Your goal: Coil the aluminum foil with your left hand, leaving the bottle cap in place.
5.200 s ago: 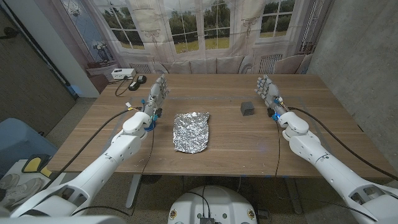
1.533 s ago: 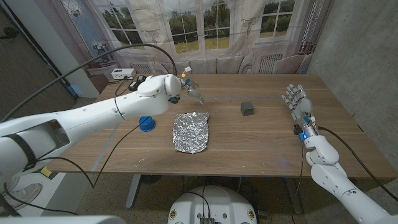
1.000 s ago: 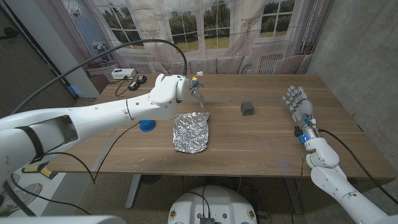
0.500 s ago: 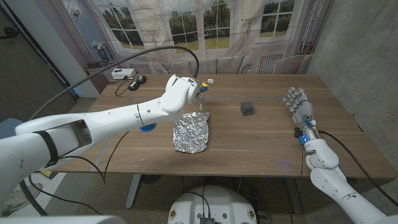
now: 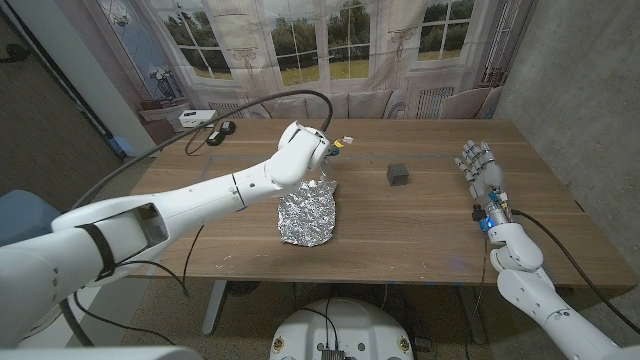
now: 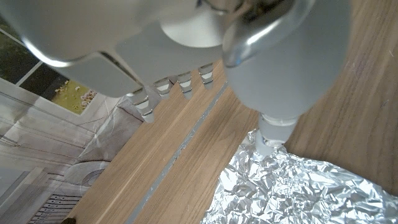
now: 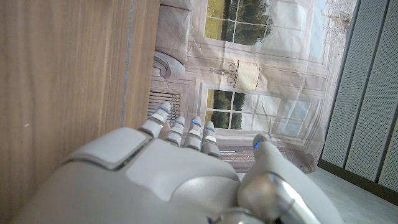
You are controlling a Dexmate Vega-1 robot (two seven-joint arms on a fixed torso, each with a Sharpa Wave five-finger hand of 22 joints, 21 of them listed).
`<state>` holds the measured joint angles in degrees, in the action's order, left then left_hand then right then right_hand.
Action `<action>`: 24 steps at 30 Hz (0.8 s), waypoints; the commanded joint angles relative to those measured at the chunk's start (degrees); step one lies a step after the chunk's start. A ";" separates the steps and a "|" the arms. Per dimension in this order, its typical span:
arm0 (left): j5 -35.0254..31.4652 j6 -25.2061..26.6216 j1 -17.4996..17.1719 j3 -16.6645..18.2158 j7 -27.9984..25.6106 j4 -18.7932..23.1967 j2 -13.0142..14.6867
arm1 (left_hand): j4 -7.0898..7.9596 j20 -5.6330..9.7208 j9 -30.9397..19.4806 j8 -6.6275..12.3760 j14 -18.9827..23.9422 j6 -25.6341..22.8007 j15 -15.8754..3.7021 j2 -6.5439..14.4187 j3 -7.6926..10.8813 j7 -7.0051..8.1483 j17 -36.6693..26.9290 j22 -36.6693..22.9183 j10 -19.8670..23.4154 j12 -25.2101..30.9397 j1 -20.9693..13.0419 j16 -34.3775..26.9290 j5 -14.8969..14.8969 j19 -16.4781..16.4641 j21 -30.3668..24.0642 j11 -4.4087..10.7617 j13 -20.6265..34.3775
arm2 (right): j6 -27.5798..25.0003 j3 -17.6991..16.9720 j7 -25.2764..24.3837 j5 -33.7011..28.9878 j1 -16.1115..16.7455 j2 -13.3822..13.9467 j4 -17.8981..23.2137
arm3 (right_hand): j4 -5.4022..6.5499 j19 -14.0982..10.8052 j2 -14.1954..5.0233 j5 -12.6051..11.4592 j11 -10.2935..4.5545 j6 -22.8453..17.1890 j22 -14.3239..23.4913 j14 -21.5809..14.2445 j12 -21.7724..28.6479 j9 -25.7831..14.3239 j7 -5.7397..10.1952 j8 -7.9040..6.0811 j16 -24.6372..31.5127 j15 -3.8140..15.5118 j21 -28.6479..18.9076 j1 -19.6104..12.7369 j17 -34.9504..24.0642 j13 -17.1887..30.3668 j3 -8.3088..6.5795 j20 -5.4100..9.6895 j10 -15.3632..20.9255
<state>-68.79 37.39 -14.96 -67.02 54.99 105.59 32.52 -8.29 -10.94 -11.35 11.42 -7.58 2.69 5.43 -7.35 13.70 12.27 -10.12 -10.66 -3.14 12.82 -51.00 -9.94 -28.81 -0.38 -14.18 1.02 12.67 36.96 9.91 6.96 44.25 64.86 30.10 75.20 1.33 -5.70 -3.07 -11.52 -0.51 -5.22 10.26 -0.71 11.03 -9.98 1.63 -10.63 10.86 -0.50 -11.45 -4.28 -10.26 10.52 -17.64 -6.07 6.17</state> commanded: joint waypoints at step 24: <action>-9.58 -18.27 -5.45 5.23 4.10 -9.23 -7.37 | 0.92 -0.26 -0.41 0.92 -1.80 -3.12 -0.78 1.71 -1.29 0.29 -0.13 -0.21 -0.95 0.13 -1.40 -0.24 0.08 0.56 0.63 0.11 0.24 | 0.05 -0.07 -0.24 0.24 -0.37 -0.48 -1.24 | -0.06 -0.39 -0.13 -0.57 -0.14 -0.76 0.08 -0.43 0.15 -0.31 -0.12 -0.24 0.27 0.00 -0.26 0.03 -0.19 0.33 0.17 -0.33 0.43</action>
<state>-78.72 23.74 -20.04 -62.08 60.68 99.52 26.93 -7.35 -10.94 -11.61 12.32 -8.82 -0.62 4.80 -6.27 12.76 12.29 -10.13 -10.67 -3.76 12.82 -52.07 -9.94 -28.80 -0.38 -13.74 1.00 12.66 37.11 9.92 6.86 44.38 64.70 29.80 74.54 1.33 -5.70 -3.06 -11.97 -0.51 -5.53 10.26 -0.71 11.03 -9.98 1.32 -10.63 10.86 -0.50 -11.45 -4.29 -10.26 10.52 -17.64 -6.07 6.16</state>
